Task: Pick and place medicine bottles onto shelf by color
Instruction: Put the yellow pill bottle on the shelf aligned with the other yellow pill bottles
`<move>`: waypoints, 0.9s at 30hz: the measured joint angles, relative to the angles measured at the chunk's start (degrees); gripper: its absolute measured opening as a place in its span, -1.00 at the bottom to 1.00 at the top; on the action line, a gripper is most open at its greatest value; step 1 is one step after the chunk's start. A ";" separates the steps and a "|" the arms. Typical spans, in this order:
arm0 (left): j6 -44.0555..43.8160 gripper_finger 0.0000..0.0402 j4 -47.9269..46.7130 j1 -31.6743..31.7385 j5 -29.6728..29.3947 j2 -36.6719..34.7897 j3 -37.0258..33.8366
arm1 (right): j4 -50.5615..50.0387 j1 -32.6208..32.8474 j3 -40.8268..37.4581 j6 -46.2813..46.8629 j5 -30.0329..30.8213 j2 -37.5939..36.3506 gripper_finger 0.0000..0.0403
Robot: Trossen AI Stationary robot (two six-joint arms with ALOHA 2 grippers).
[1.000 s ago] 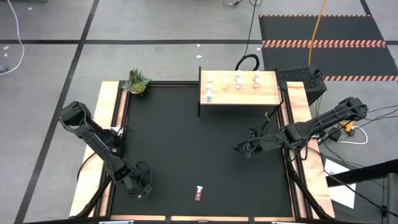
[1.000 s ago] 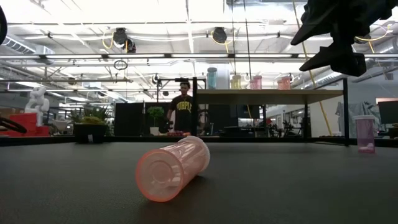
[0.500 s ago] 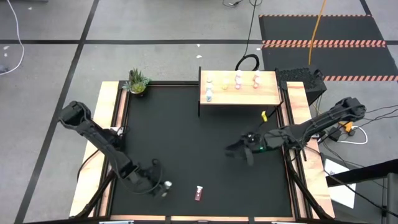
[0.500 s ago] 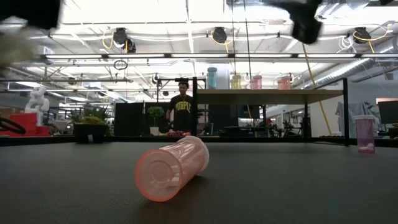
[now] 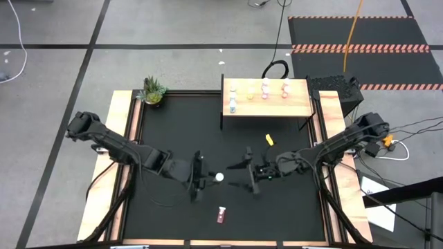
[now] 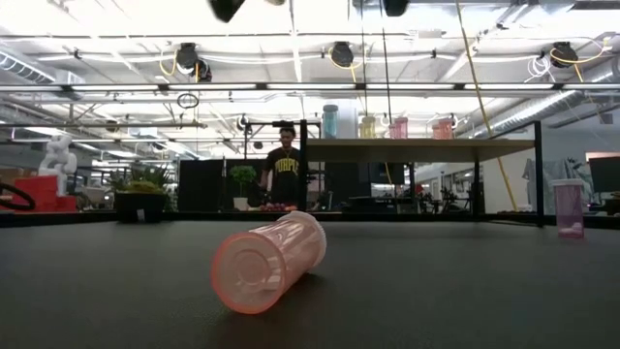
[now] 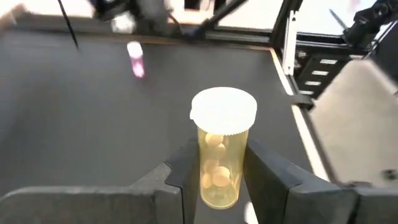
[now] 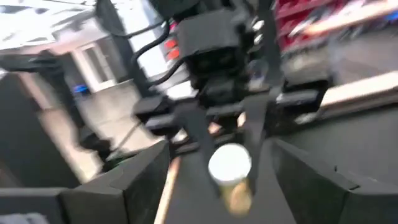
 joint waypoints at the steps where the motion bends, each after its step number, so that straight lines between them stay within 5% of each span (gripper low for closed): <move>1: 2.60 -0.44 -0.03 0.72 0.02 0.00 0.74 | 0.05 -0.03 0.69 -1.85 1.37 0.10 0.38; 9: 9.62 -0.44 0.39 5.66 0.01 0.00 4.47 | -0.30 -1.18 2.45 -9.00 3.27 -0.40 0.44; 27: 12.93 -0.44 0.58 8.10 0.73 -0.02 4.69 | -3.91 -5.05 2.45 -16.21 3.26 -0.47 0.05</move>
